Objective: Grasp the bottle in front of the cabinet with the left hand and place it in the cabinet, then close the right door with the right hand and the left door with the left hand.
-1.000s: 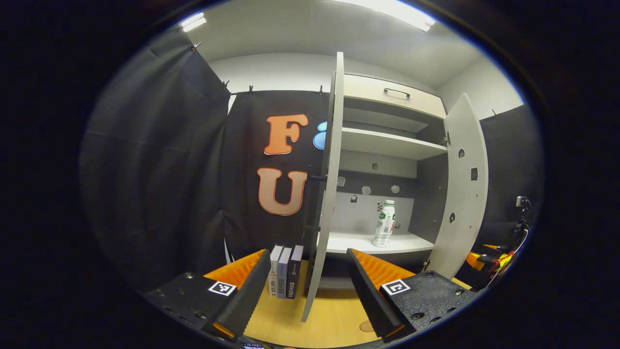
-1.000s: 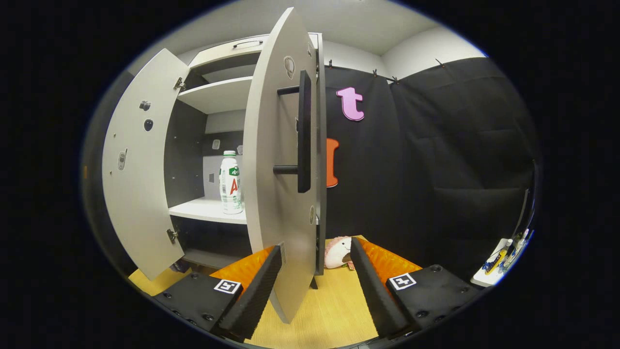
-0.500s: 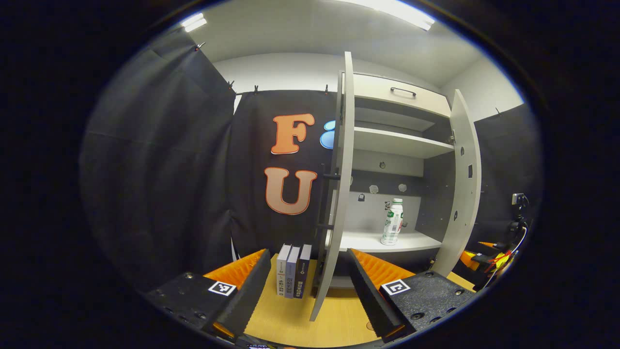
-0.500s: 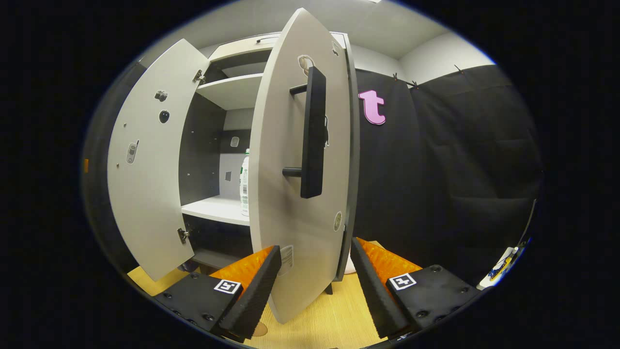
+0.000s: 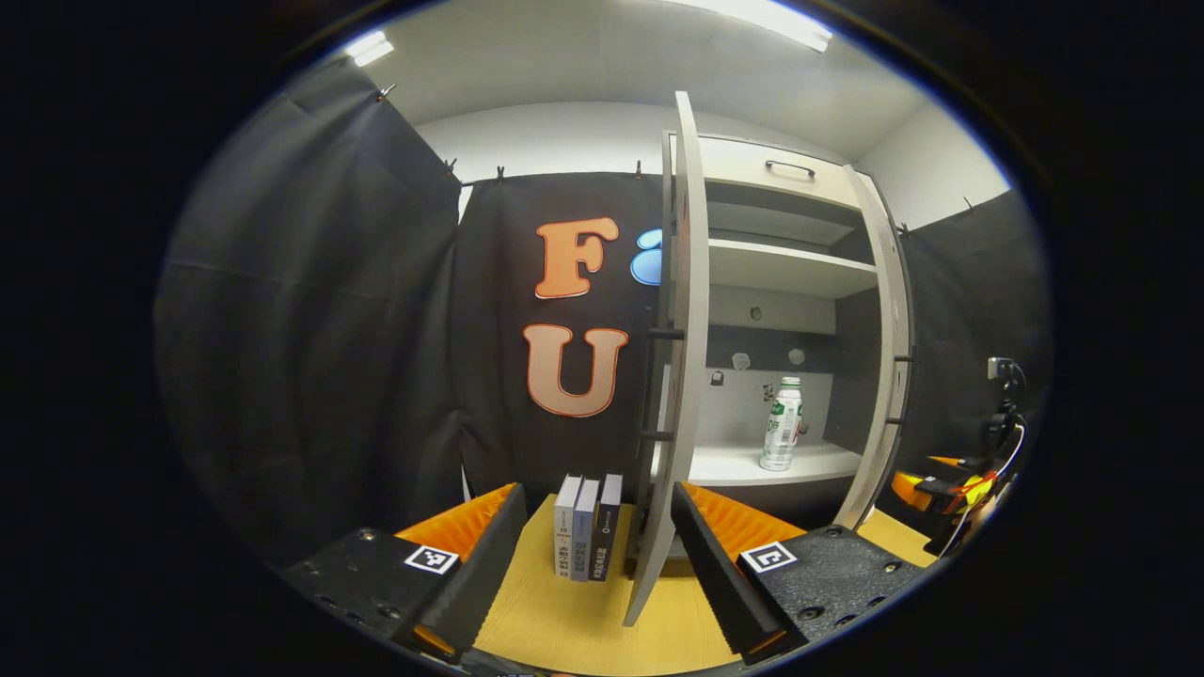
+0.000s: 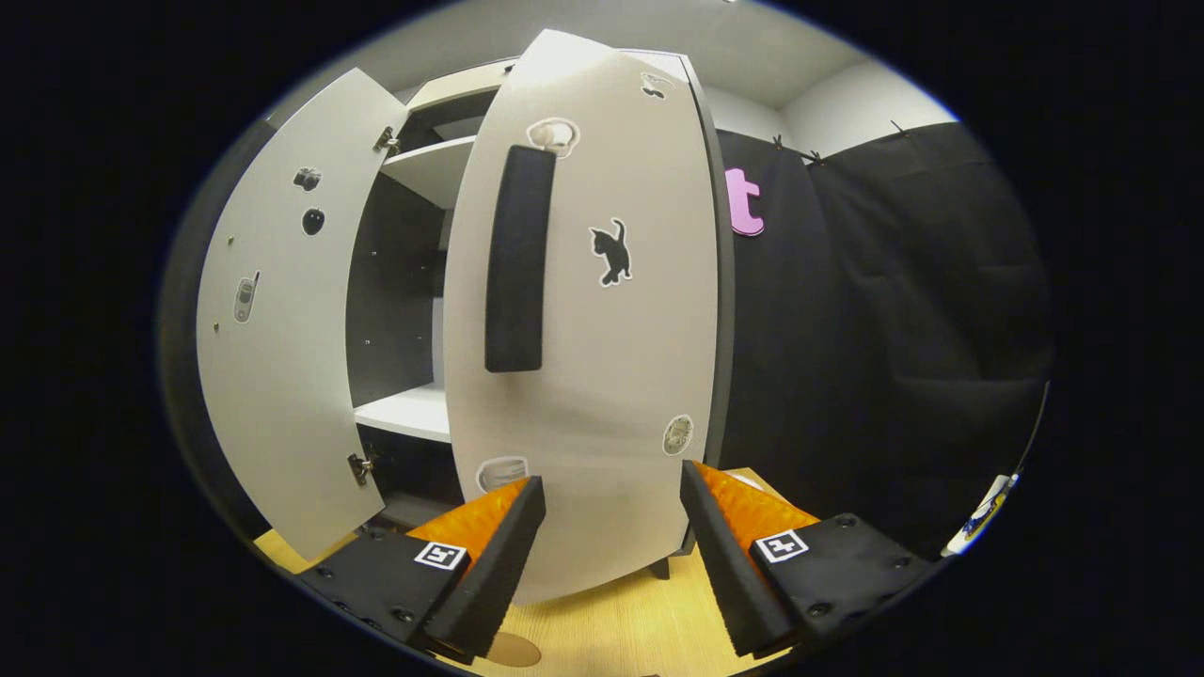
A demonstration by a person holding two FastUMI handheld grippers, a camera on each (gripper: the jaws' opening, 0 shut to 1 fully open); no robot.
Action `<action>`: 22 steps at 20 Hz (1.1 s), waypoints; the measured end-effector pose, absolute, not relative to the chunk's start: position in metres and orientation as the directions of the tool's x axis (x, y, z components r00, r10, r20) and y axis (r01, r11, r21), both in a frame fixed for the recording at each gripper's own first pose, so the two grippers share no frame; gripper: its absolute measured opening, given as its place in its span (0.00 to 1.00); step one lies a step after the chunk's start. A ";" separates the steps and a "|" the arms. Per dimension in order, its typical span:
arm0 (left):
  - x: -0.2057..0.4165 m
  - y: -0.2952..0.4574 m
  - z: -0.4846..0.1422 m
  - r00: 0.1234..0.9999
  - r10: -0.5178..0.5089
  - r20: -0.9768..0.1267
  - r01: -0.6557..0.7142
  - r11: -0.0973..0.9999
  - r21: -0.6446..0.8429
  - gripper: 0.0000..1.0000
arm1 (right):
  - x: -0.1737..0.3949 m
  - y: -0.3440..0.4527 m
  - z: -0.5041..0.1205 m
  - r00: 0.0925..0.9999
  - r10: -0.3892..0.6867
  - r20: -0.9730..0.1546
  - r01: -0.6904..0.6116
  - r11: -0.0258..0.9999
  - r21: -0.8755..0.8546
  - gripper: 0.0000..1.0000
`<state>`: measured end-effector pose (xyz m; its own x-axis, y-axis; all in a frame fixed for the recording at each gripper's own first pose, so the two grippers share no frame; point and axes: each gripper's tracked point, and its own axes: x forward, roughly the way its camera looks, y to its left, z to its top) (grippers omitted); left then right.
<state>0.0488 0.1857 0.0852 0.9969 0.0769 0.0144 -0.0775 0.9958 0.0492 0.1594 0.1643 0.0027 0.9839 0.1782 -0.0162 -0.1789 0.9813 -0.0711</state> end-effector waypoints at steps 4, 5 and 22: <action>0.066 0.194 0.071 0.997 0.079 -0.001 -0.079 0.996 0.037 0.94 | 0.149 0.159 0.006 0.985 0.172 -0.011 -0.172 0.981 -0.085 0.95; 0.071 0.197 0.068 0.997 0.082 -0.004 -0.082 0.996 0.035 0.94 | 0.146 0.157 0.007 0.985 0.171 -0.011 -0.172 0.981 -0.086 0.95; 0.153 0.212 0.028 0.997 0.061 -0.043 -0.058 0.996 0.069 0.94 | 0.089 0.122 0.044 0.987 0.158 0.020 -0.156 0.986 -0.065 0.95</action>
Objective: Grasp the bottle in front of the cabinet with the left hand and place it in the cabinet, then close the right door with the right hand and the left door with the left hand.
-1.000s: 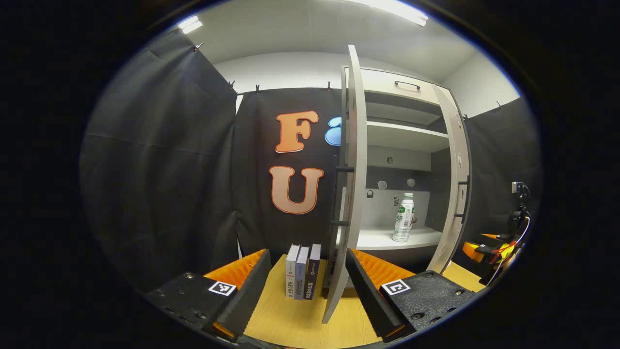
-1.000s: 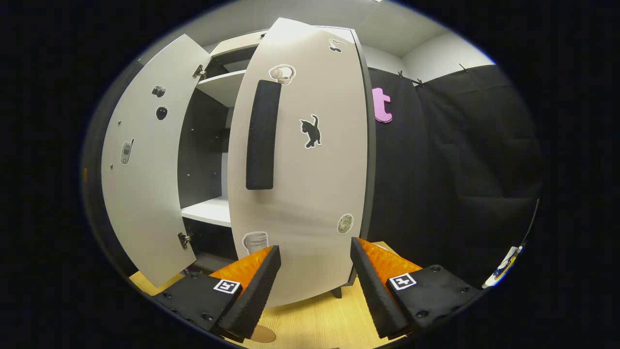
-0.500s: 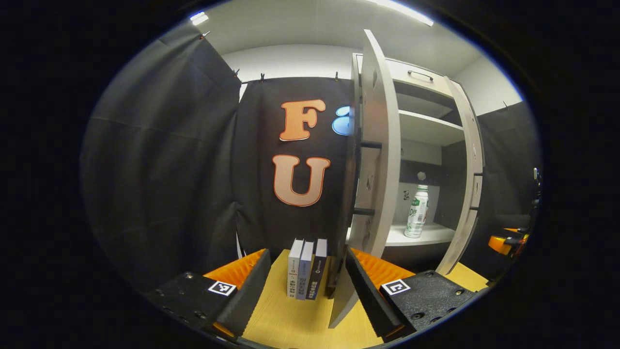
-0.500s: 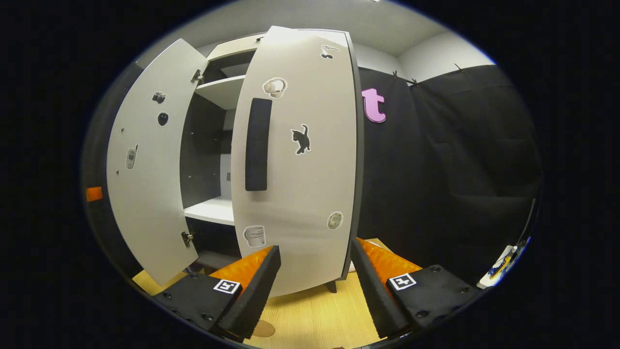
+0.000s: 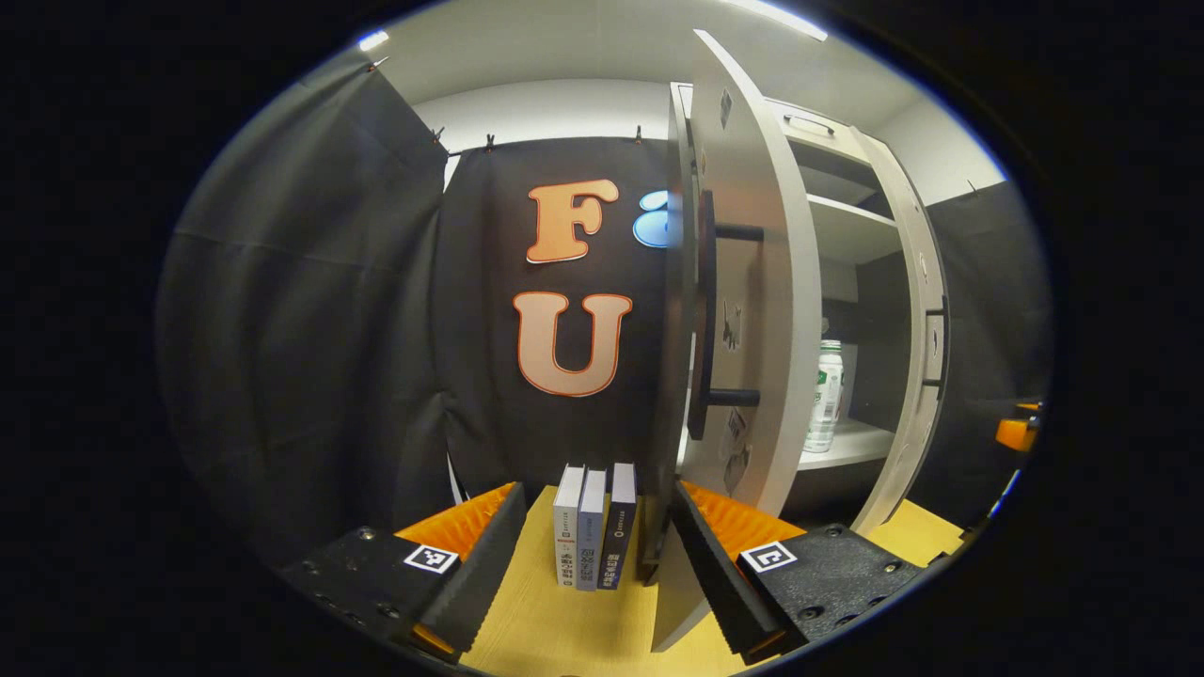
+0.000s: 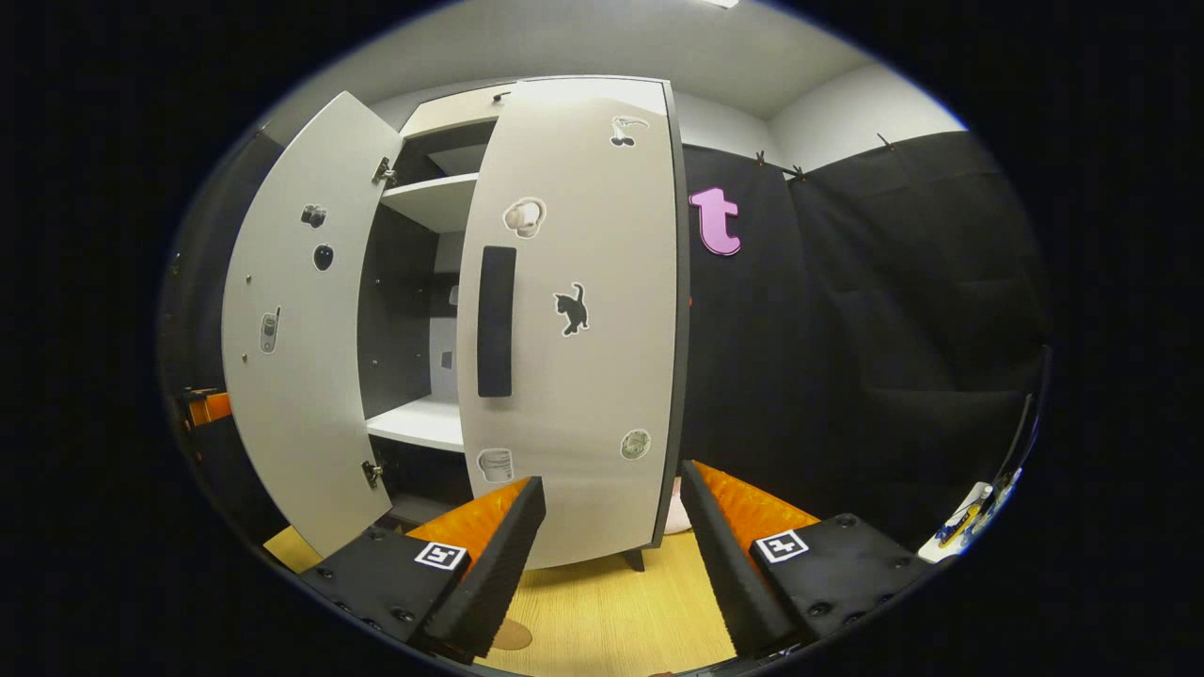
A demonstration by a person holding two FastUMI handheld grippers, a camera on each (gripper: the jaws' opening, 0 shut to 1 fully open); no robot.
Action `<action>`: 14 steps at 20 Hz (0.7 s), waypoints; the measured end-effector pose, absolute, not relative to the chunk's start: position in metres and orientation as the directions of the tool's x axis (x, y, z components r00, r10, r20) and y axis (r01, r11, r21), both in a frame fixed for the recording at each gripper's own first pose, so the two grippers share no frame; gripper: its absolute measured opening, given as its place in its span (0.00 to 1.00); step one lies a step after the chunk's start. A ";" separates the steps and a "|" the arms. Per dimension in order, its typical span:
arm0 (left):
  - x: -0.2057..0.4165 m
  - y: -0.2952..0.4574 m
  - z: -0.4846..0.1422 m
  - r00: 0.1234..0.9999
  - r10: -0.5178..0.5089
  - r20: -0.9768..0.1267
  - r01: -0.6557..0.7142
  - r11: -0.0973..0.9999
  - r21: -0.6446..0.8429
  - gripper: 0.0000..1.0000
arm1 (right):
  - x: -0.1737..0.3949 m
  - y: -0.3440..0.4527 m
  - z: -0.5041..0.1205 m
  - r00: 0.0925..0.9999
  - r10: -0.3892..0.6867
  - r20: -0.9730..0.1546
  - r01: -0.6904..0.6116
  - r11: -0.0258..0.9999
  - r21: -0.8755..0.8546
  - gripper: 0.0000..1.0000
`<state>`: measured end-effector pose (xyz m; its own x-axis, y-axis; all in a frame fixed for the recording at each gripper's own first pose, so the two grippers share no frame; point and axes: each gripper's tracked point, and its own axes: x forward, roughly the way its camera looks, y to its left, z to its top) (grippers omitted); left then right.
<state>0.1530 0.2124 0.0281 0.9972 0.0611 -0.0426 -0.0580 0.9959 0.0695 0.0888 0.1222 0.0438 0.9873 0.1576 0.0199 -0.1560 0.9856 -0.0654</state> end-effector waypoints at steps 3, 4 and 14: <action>0.160 0.204 0.026 0.998 0.044 -0.047 -0.041 0.998 0.054 0.94 | 0.085 0.117 0.049 0.987 0.159 0.027 -0.157 0.986 -0.059 0.95; 0.160 0.206 0.025 0.998 0.045 -0.048 -0.042 0.997 0.059 0.94 | 0.085 0.115 0.050 0.987 0.157 0.033 -0.155 0.986 -0.058 0.95; 0.161 0.180 0.019 0.997 -0.007 -0.082 0.012 0.998 0.064 0.94 | 0.078 0.095 0.056 0.988 0.149 0.040 -0.147 0.987 -0.062 0.95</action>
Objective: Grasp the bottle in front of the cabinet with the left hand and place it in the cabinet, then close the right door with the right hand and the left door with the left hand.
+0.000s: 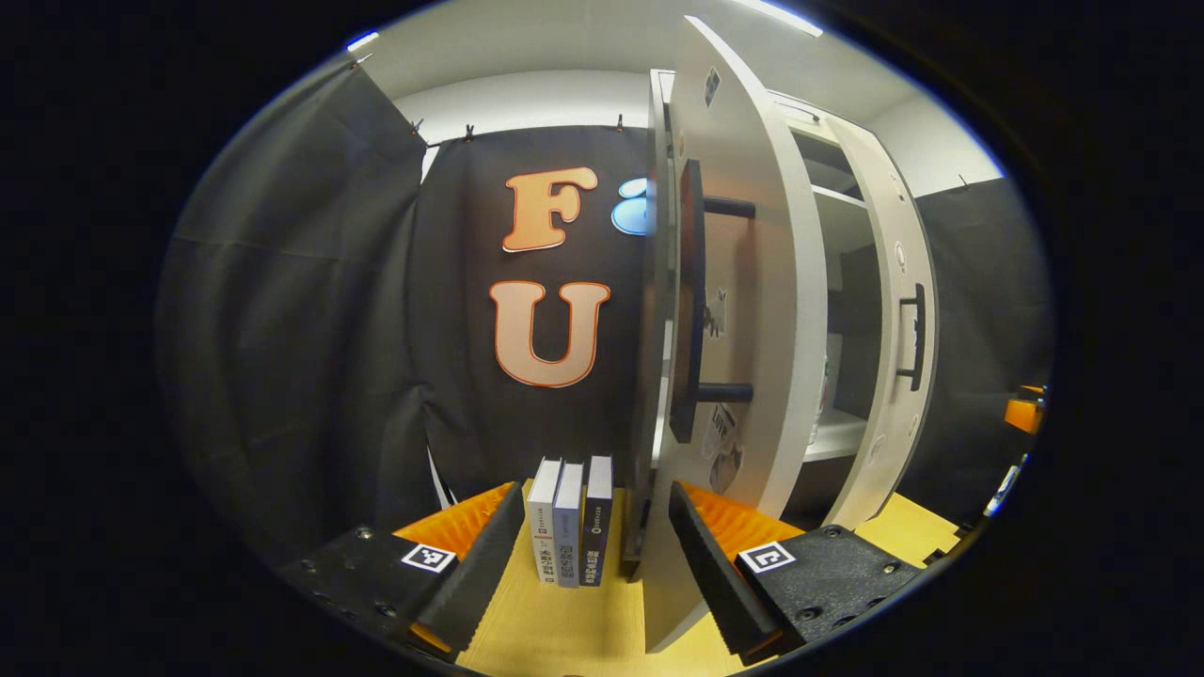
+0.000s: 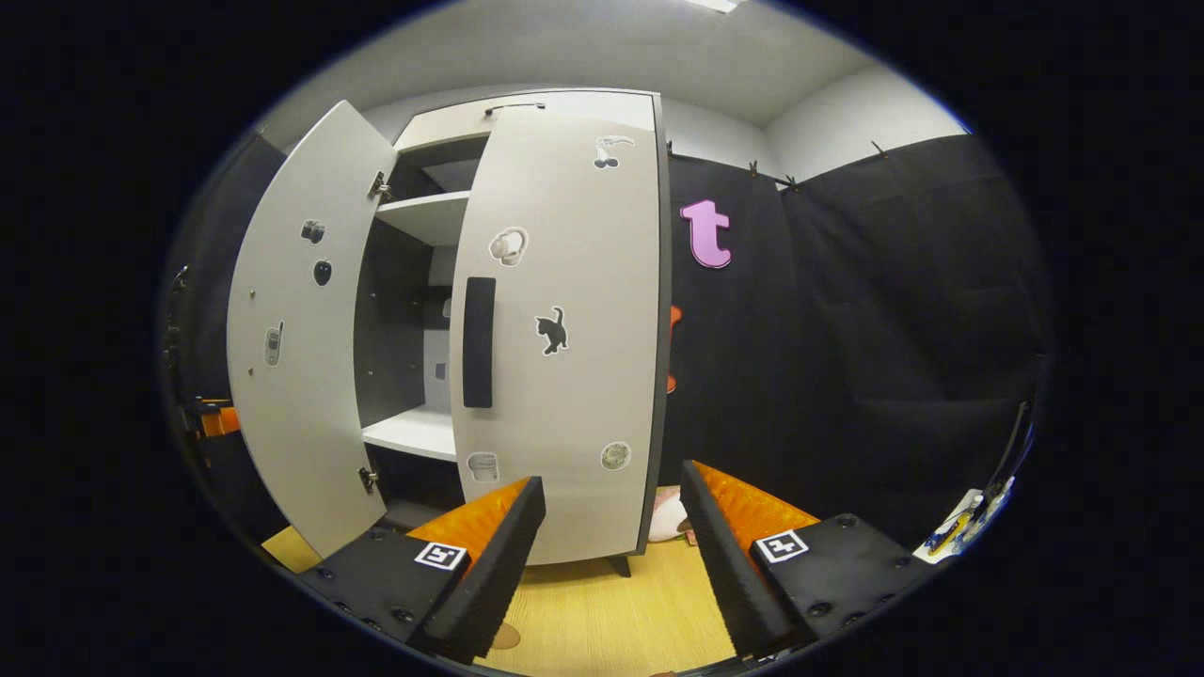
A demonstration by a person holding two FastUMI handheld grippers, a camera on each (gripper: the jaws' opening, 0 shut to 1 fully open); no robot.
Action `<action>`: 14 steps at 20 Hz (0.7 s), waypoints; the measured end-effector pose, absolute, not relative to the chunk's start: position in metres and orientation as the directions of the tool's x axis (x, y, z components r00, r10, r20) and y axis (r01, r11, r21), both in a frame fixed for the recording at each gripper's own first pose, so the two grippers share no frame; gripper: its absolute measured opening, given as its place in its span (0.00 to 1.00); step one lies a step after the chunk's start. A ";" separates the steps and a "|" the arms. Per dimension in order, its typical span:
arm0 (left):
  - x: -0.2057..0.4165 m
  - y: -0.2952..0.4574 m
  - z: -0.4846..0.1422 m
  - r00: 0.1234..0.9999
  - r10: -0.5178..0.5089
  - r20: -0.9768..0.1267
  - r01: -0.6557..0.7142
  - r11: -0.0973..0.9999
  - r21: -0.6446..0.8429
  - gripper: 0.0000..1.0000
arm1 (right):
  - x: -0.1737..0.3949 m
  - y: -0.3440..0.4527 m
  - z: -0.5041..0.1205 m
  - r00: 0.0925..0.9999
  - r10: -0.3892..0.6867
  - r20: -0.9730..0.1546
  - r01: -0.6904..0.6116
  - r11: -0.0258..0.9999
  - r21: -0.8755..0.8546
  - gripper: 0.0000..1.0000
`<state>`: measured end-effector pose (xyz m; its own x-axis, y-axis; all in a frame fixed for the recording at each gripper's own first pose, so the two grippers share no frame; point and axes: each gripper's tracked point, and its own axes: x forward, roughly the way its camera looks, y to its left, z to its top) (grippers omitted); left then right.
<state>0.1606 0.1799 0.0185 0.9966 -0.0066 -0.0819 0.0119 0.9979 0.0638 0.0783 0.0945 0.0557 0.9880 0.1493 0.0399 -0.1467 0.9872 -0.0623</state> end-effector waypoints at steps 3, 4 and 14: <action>0.160 0.164 0.015 0.995 -0.032 -0.093 0.036 0.998 0.044 0.94 | 0.075 0.085 0.057 0.989 0.139 0.041 -0.136 0.988 -0.069 0.95; 0.160 0.157 0.014 0.995 -0.043 -0.094 0.047 0.998 0.039 0.94 | 0.074 0.083 0.058 0.989 0.140 0.044 -0.136 0.988 -0.076 0.95; 0.168 0.099 0.003 0.989 -0.109 -0.104 0.115 0.992 0.052 0.94 | 0.068 0.048 0.059 0.989 0.136 0.055 -0.130 0.985 -0.110 0.95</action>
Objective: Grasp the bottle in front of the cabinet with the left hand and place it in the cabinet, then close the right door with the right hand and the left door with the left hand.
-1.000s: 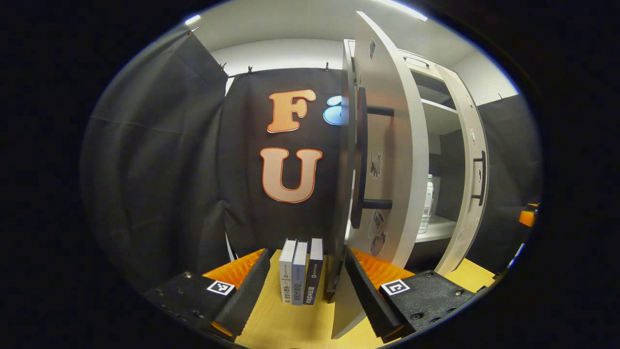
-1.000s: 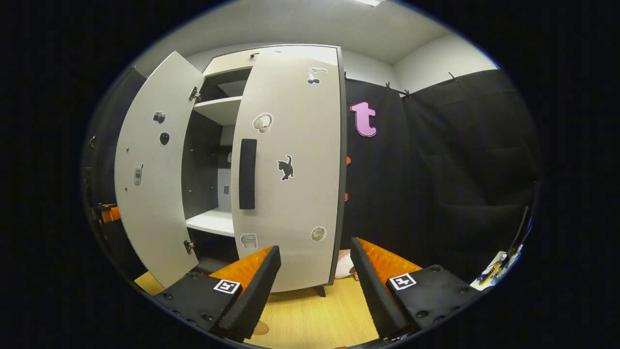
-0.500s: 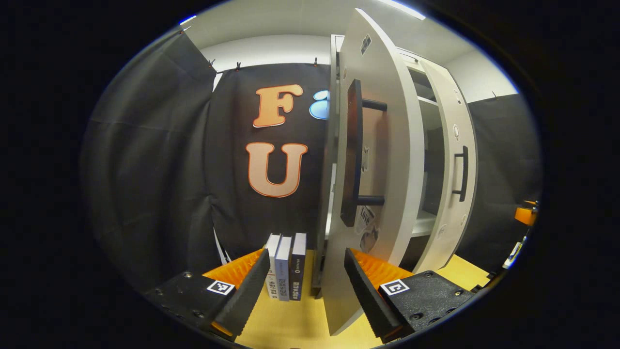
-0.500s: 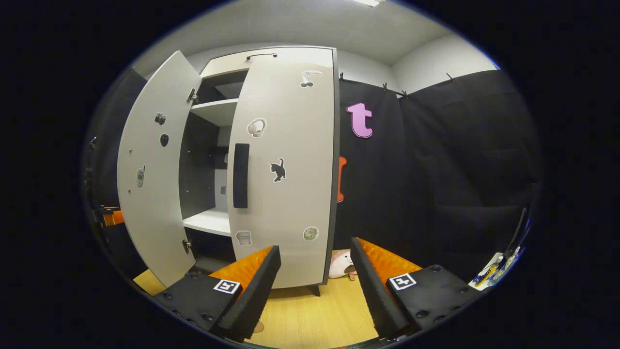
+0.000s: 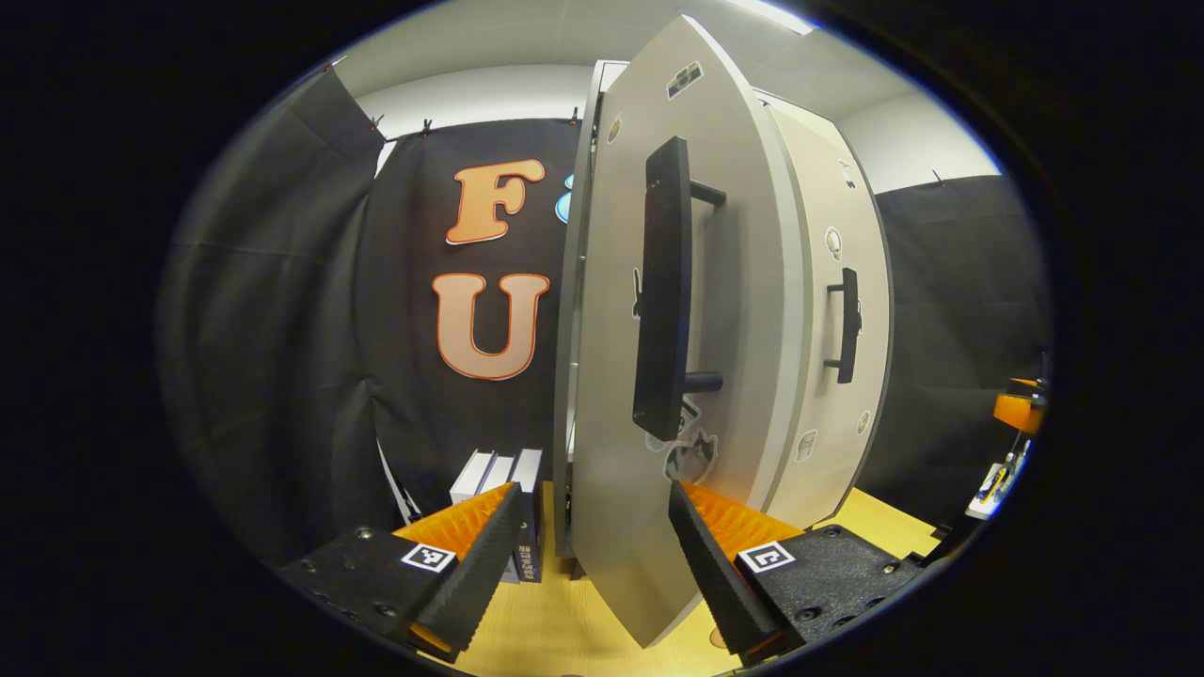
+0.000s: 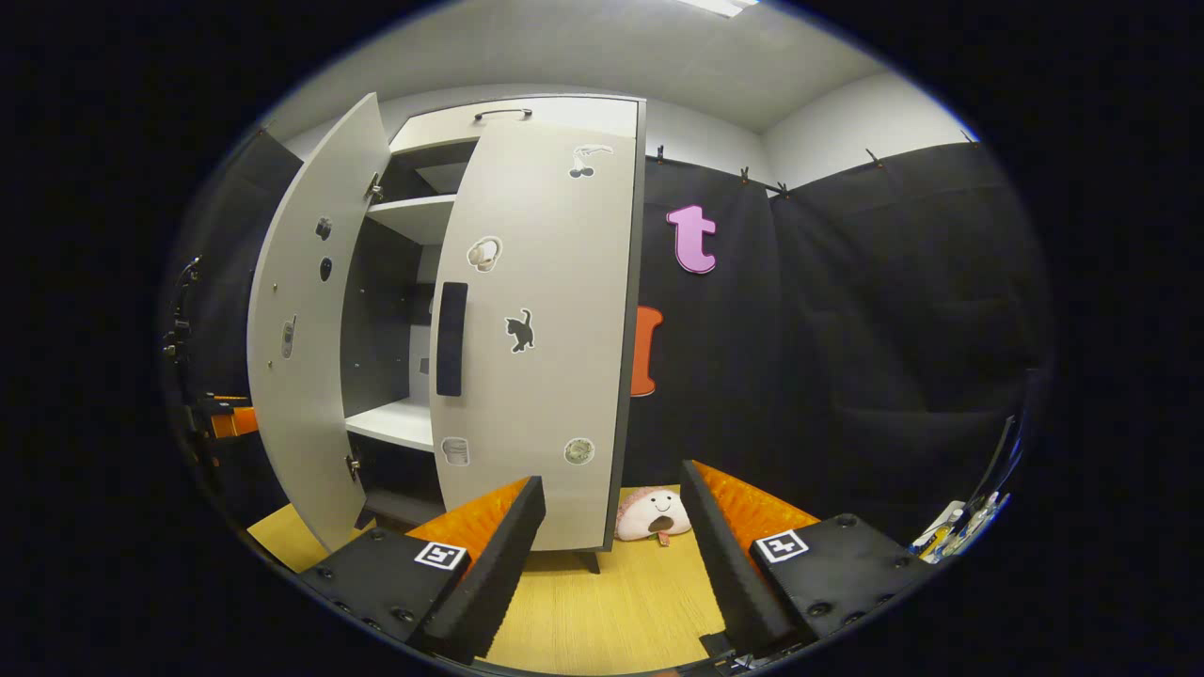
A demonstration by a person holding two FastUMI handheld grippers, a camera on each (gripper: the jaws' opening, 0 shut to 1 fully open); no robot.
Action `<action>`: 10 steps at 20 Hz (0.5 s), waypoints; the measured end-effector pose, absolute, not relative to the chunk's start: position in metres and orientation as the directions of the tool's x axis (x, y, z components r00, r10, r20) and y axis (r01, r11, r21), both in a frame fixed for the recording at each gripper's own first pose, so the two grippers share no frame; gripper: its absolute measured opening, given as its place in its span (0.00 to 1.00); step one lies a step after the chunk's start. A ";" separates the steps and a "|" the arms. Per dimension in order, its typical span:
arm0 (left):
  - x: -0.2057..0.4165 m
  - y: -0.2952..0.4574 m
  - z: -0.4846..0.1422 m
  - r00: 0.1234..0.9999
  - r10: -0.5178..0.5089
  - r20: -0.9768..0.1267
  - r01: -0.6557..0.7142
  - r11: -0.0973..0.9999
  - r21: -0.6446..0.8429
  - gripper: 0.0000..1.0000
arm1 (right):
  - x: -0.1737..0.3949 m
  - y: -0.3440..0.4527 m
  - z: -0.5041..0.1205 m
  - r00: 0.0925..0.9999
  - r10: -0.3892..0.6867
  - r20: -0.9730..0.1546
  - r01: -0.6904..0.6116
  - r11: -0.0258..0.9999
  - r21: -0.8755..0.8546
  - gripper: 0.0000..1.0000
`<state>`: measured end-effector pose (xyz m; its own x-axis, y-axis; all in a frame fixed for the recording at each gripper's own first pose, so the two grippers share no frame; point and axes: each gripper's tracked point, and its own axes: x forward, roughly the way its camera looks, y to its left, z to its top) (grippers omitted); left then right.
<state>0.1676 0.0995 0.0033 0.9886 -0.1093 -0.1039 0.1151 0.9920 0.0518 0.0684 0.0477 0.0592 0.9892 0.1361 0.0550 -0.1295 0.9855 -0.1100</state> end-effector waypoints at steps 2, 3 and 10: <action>0.170 0.102 0.000 0.990 -0.094 -0.109 0.101 0.993 0.063 0.94 | 0.073 0.041 0.057 0.991 0.129 0.049 -0.122 0.985 -0.119 0.95; 0.170 0.101 -0.001 0.990 -0.092 -0.110 0.098 0.993 0.060 0.94 | 0.074 0.040 0.057 0.990 0.129 0.049 -0.122 0.986 -0.117 0.95; 0.177 0.074 -0.005 0.983 -0.133 -0.123 0.139 0.989 0.040 0.94 | 0.083 0.038 0.060 0.989 0.135 0.066 -0.127 0.985 -0.113 0.95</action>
